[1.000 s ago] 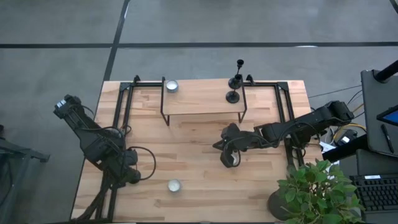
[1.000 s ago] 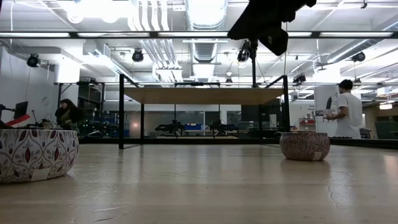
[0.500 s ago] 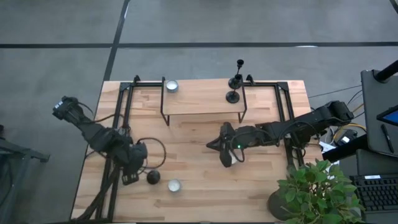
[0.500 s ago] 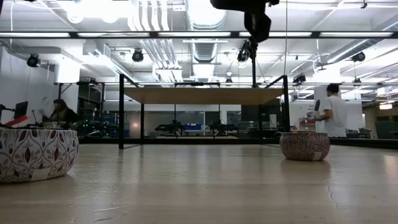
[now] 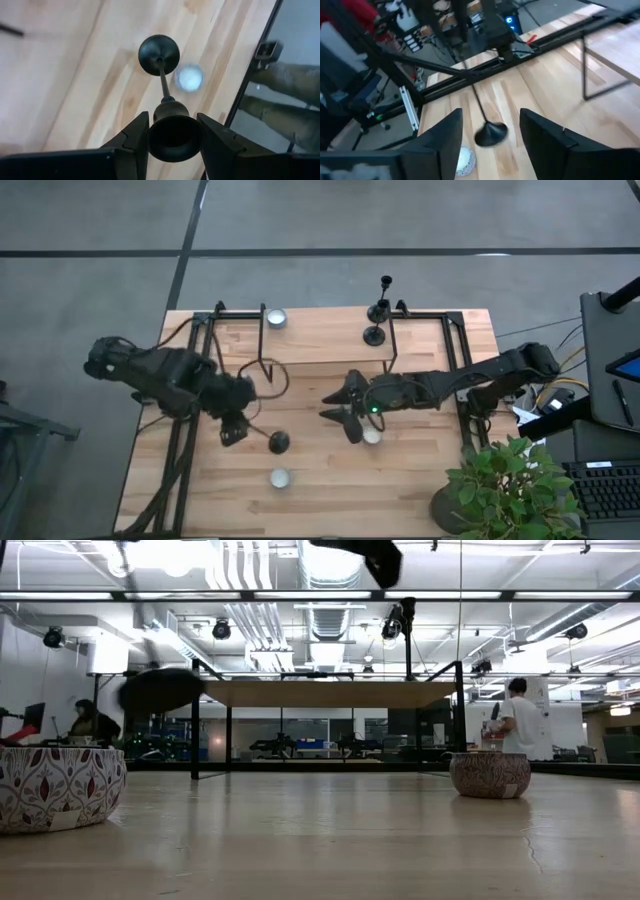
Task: Pick & Place candle stick holders
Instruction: Put the black candle holder on the shelf aligned with the other candle holders
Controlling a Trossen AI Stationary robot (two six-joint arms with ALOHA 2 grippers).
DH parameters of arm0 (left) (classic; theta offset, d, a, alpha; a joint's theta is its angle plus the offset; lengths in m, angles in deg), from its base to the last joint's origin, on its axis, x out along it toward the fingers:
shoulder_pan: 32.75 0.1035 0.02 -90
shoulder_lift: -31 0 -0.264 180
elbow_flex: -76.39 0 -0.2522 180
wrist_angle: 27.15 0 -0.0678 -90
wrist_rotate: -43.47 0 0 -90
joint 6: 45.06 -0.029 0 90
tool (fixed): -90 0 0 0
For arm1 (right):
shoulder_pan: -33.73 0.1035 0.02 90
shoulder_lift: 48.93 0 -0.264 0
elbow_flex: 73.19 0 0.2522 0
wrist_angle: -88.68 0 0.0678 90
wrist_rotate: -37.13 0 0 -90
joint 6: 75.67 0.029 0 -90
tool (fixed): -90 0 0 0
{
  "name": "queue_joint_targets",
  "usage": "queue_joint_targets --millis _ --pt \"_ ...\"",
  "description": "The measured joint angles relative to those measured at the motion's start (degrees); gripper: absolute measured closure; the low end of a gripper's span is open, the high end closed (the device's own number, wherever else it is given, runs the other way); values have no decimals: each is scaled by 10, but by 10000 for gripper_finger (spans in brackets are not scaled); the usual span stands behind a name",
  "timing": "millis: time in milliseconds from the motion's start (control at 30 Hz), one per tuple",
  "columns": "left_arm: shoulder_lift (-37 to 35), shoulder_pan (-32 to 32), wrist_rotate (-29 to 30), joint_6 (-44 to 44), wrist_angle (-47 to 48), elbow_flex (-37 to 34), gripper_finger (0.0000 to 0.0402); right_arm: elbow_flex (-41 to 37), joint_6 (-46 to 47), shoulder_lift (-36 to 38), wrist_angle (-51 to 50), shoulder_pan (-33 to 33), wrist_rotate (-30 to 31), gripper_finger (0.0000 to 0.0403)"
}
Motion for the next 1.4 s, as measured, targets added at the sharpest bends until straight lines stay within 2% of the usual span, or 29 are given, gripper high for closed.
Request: queue_joint_targets --millis 167,333,467,633,733,1067,1400 --pt "47 36 -2 -68 1 60 270 82 -49 -75 -7 1 -17 204" --pt "101 56 -12 -111 11 119 270 162 -78 -133 -42 0 -25 219" --pt "134 61 -11 -141 21 161 270 198 -82 -166 -82 1 -33 232" --pt "154 70 -11 -167 29 197 270 203 -80 -177 -93 1 -44 246" --pt "160 72 -9 -178 27 210 270 197 -80 -177 -93 1 -30 256" --pt "165 77 -23 -196 16 214 270 195 -77 -179 -88 0 -24 297" --pt "167 77 -27 -206 3 218 270 195 -76 -179 -88 -5 -26 385"
